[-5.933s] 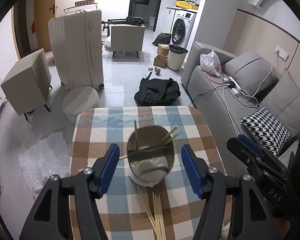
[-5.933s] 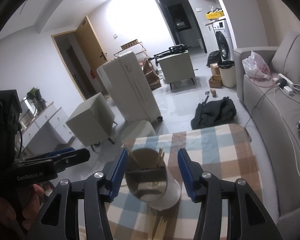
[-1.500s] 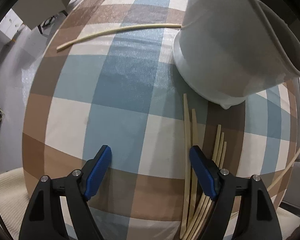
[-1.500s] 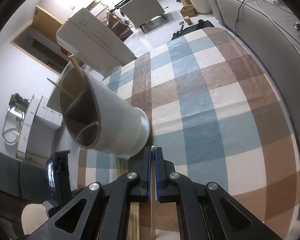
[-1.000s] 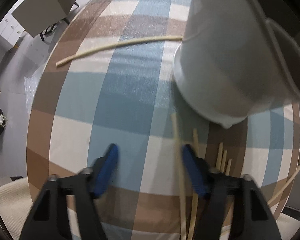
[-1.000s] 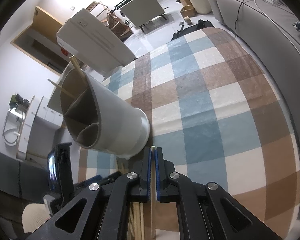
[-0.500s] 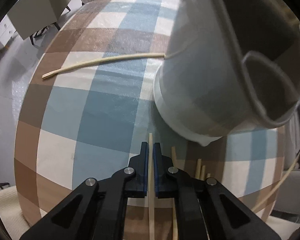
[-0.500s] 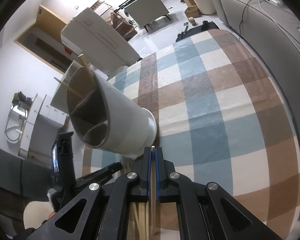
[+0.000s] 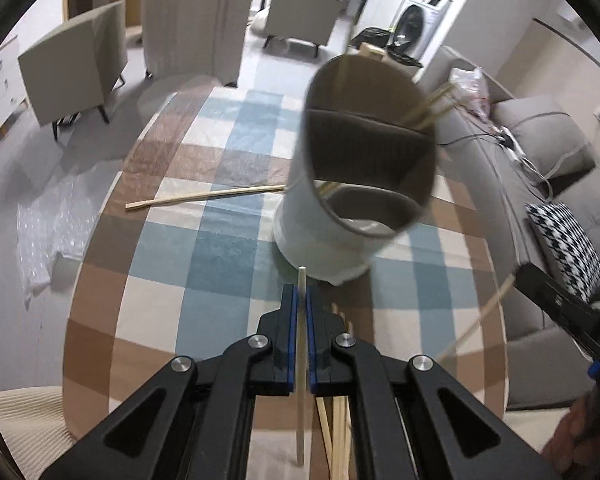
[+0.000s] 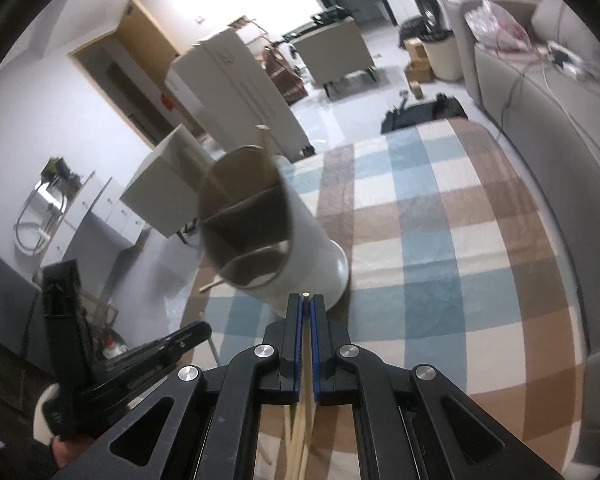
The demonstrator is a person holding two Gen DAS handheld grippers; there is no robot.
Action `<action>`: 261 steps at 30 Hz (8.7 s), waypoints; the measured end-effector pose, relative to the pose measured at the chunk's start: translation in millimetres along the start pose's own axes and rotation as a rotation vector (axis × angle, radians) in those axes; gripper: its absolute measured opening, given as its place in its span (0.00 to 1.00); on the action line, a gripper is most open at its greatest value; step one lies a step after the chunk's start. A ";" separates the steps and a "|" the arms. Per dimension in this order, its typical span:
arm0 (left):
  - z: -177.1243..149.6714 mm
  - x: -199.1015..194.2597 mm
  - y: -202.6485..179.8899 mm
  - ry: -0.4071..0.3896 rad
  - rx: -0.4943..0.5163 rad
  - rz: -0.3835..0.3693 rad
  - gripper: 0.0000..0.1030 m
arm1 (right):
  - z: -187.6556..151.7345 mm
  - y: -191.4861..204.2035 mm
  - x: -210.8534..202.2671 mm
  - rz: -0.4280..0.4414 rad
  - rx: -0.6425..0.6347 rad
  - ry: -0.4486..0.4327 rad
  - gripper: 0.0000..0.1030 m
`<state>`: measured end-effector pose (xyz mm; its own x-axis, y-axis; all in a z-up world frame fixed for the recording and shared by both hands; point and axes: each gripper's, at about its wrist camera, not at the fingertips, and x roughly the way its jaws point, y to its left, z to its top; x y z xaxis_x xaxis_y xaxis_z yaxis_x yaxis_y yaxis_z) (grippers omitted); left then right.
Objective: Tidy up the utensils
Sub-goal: 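Raise both held sticks and carry them over the utensil holder, then open the left tool while the right tool opens, dropping sticks into the holder, then lower both open tools toward the remaining chopsticks, then close the left tool on one chopstick and lift it, then close the right tool on a chopstick while the left tool holds its stick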
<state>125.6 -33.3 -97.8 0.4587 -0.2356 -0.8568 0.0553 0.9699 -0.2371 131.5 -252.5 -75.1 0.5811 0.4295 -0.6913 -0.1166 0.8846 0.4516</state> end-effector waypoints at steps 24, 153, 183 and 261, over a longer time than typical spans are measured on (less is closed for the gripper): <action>26.3 -72.2 -20.0 -0.116 0.091 -0.059 0.00 | -3.5 50.4 -73.2 -0.024 -0.119 -0.171 0.03; 16.5 -20.9 -30.5 0.111 0.046 -0.060 0.68 | -19.8 8.0 -46.0 -0.113 -0.038 0.008 0.76; -9.2 91.9 8.5 0.328 -0.081 0.014 0.67 | -50.4 -14.5 45.6 -0.222 -0.030 0.268 0.86; 3.6 4.5 88.6 0.129 -0.189 -0.161 0.00 | -58.9 57.9 170.0 -0.202 -0.157 0.460 0.14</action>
<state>135.7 51.8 -120.9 0.3400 -0.4031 -0.8496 -0.0534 0.8937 -0.4454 176.1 -117.6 -199.7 0.1947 0.2514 -0.9481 -0.1785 0.9595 0.2178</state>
